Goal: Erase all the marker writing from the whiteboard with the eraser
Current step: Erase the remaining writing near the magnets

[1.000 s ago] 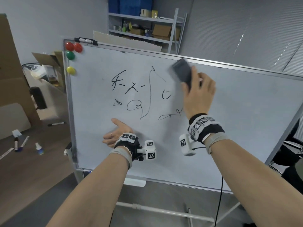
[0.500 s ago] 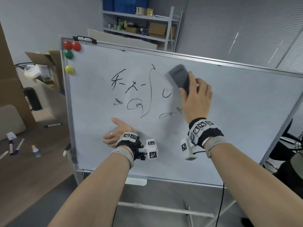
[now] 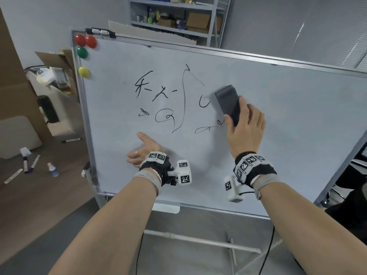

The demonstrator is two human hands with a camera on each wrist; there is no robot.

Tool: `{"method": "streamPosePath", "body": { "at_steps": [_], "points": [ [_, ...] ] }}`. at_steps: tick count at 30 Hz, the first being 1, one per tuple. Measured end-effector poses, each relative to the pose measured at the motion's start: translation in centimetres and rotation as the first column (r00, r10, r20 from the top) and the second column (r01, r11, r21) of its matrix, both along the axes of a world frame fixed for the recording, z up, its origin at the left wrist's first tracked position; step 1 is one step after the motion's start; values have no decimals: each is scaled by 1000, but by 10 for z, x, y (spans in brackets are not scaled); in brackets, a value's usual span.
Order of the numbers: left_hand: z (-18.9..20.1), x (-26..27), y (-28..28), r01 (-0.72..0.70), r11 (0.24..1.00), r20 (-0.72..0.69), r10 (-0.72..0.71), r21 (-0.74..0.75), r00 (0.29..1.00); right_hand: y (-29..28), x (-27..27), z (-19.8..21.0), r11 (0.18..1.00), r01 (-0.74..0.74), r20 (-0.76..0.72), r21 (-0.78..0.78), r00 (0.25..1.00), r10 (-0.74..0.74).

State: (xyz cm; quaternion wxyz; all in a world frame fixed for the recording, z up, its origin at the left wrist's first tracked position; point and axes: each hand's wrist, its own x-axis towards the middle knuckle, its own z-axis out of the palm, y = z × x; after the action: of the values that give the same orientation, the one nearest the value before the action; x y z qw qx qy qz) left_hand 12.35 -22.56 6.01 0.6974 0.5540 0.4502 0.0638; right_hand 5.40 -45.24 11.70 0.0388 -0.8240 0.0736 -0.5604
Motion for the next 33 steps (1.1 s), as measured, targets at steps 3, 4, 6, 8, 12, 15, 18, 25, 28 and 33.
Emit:
{"method": "streamPosePath", "body": {
  "at_steps": [3, 4, 6, 8, 12, 15, 18, 25, 28, 33],
  "points": [
    [-1, -5, 1, 7, 1000, 28, -8, 29, 1000, 3, 0, -10, 996, -88, -19, -30, 996, 88],
    [-2, -7, 2, 7, 999, 36, -8, 44, 999, 6, 0, -15, 989, -139, -44, -50, 990, 137],
    [-5, -9, 5, 22, 997, 48, -25, 70, 999, 10, 0, -25, 970, -215, -105, -111, 974, 203],
    [-7, -14, 6, 55, 994, 39, -59, 98, 997, 8, 0, -30, 971, -204, -97, -124, 976, 193],
    [-8, -28, 7, 108, 988, 50, -114, 109, 992, -4, -3, -27, 996, -74, 55, 52, 996, 71],
    [-13, -38, 12, 163, 981, 81, -172, 106, 982, -6, -6, -26, 996, -54, 68, 77, 997, 48],
    [-12, -42, 22, 159, 983, 123, -169, 89, 978, 3, -5, -31, 990, -45, 88, 135, 996, 33],
    [-15, -36, 52, 162, 987, 179, -158, -9, 971, 38, 6, -35, 959, -11, 59, 285, 998, -6],
    [-48, -7, 73, 173, 982, 130, -162, -78, 978, 70, 12, -49, 966, -59, -13, 250, 998, 65],
    [-24, -12, 98, 347, 937, -30, -346, 32, 938, 126, 22, -63, 977, -126, -147, 173, 977, 152]
  ]
}}
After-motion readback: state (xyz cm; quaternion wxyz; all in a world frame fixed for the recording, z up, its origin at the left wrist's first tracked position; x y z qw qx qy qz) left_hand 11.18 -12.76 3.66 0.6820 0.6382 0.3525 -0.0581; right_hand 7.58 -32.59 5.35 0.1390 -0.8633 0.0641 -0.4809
